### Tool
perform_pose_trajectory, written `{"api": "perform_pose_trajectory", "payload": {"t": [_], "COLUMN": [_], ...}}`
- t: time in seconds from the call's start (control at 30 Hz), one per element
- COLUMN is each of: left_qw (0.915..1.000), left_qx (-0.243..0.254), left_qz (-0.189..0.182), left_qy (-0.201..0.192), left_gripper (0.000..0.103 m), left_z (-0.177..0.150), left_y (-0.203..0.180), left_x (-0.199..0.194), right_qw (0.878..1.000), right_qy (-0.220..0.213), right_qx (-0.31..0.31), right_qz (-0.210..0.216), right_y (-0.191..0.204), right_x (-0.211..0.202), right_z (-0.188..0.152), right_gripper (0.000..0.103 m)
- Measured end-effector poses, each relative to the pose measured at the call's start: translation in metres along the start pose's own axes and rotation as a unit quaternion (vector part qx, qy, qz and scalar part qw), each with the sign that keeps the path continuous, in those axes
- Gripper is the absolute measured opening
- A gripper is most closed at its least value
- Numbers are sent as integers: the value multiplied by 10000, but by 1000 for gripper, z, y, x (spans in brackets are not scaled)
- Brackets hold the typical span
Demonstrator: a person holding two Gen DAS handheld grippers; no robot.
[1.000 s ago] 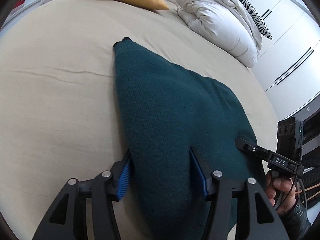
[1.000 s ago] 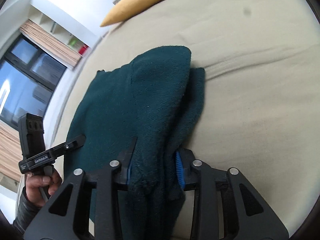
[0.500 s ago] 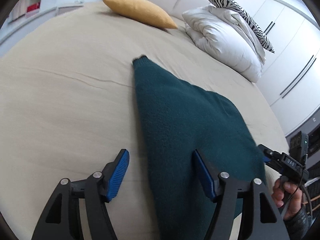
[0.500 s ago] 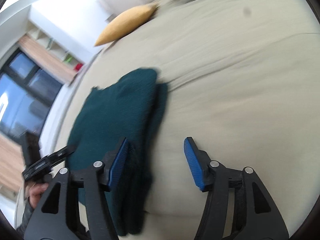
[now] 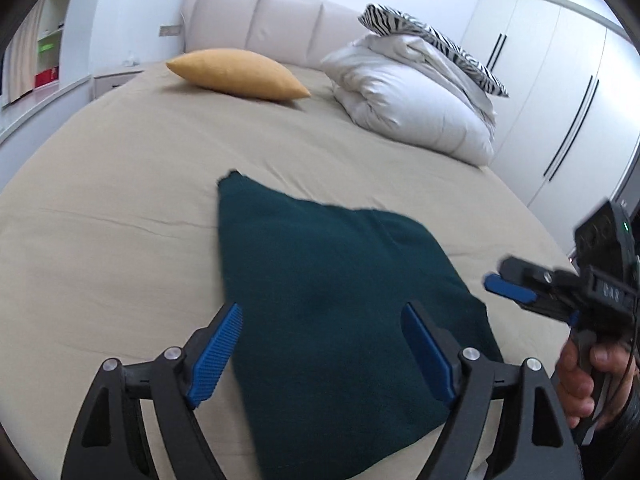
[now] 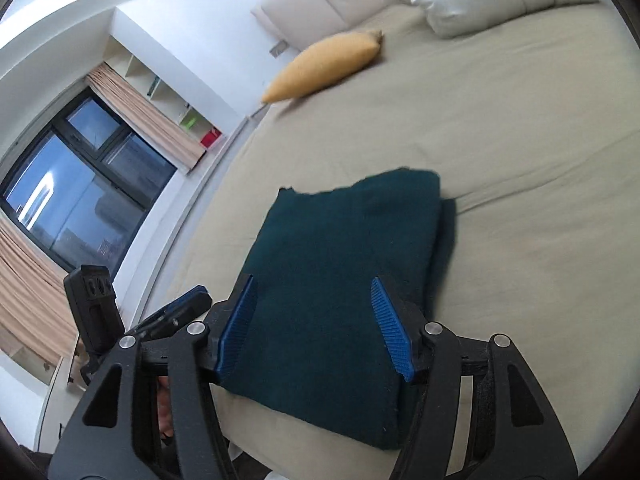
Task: Fold small clothes
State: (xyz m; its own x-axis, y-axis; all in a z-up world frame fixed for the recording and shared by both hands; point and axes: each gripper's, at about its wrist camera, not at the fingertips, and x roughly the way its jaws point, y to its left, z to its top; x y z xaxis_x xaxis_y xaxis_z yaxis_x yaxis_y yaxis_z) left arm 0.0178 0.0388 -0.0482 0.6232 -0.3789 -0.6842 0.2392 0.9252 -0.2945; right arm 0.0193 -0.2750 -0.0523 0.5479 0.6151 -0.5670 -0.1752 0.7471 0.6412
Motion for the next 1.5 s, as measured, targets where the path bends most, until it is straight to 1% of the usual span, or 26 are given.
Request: {"api": "perform_pose_trajectory", "payload": {"t": [0.07, 0.17, 0.2, 0.23, 0.27, 0.3, 0.33, 0.37, 0.43, 0.47, 0.5, 0.53, 0.57, 0.67, 0.73, 0.77, 0.9, 0.93, 0.97, 1.0, 1.07, 1.1, 1.17, 1.3, 1.43, 1.5], "left_qw": [9998, 9974, 9968, 9957, 9945, 9950, 9959, 9967, 9973, 9973, 9972, 9971, 9974, 9977, 9981, 9984, 9987, 9986, 9983, 9981, 9978, 9974, 9963, 9922, 9878, 9865], "left_qx": [2, 100, -99, -467, -722, -751, -630, -447, -252, -293, -376, -419, -410, -418, -395, -361, -66, -17, 35, 56, 67, 81, 130, 221, 274, 256], "left_qz": [87, 500, 391, 72, -97, -150, -60, 89, 200, 179, 168, 188, 227, 350, 354, 361, 434, 436, 441, 436, 383, 365, 358, 371, 507, 623], "left_qy": [202, 514, 686, 801, 756, 643, 646, 666, 668, 652, 631, 601, 548, 398, 310, 247, -248, -310, -375, -424, -530, -615, -774, -1167, -1450, -1494], "left_gripper": [84, 86, 88, 88, 88, 88, 88, 88, 85, 83, 83, 83, 83, 81, 81, 81, 84, 85, 85, 85, 85, 85, 94, 103, 103, 103], "left_z": [-6, -15, -18, -23, -27, -30, -31, -30, -26, -26, -26, -26, -27, -27, -25, -25, -29, -29, -29, -29, -29, -28, -24, -17, -9, -5], "left_y": [0, 6, 17, 29, 34, 37, 33, 25, 15, 15, 17, 19, 20, 19, 16, 14, -1, -3, -6, -8, -11, -12, -15, -22, -30, -34], "left_x": [16, 37, 45, 51, 51, 48, 47, 45, 43, 42, 40, 36, 33, 22, 17, 13, -19, -22, -25, -28, -36, -41, -50, -68, -82, -88], "right_qw": [9995, 9975, 9964, 9940, 9930, 9919, 9910, 9894, 9883, 9888, 9883, 9874, 9872, 9926, 9933, 9930, 9942, 9945, 9948, 9947, 9939, 9931, 9915, 9874, 9944, 9956], "right_qy": [231, 367, 454, 599, 627, 620, 576, 535, 414, 298, 136, 45, -28, -154, -158, -76, 87, 74, 72, 140, 302, 310, 295, 260, 299, 208], "right_qx": [149, 584, 707, 910, 996, 1101, 1207, 1348, 1465, 1458, 1463, 1495, 1526, 1204, 906, 811, 566, 533, 536, 653, 961, 1038, 1143, 1440, 983, 879], "right_qz": [182, 125, 127, 0, -69, -89, -34, 6, 49, -93, -402, -513, -454, 76, 705, 850, 906, 902, 863, 778, 449, 455, 540, 610, 245, 239], "right_y": [-8, -32, -39, -54, -62, -73, -84, -94, -105, -107, -110, -111, -111, -88, -62, -54, -24, -22, -22, -29, -51, -61, -75, -93, -79, -77], "right_x": [19, 46, 61, 76, 83, 89, 92, 92, 86, 80, 67, 58, 49, 13, -1, -3, 3, 3, 7, 15, 25, 24, 26, 32, 41, 38], "right_z": [8, 26, 31, 35, 36, 38, 40, 42, 44, 45, 46, 45, 43, 27, 10, 3, -17, -19, -20, -19, -20, -25, -33, -41, -41, -49], "right_gripper": [58, 58, 55, 48, 34, 27, 15, 8, 9, 17, 20, 21, 21, 21, 21, 21, 21, 31, 44, 47, 43, 41, 27, 25, 25, 25]}}
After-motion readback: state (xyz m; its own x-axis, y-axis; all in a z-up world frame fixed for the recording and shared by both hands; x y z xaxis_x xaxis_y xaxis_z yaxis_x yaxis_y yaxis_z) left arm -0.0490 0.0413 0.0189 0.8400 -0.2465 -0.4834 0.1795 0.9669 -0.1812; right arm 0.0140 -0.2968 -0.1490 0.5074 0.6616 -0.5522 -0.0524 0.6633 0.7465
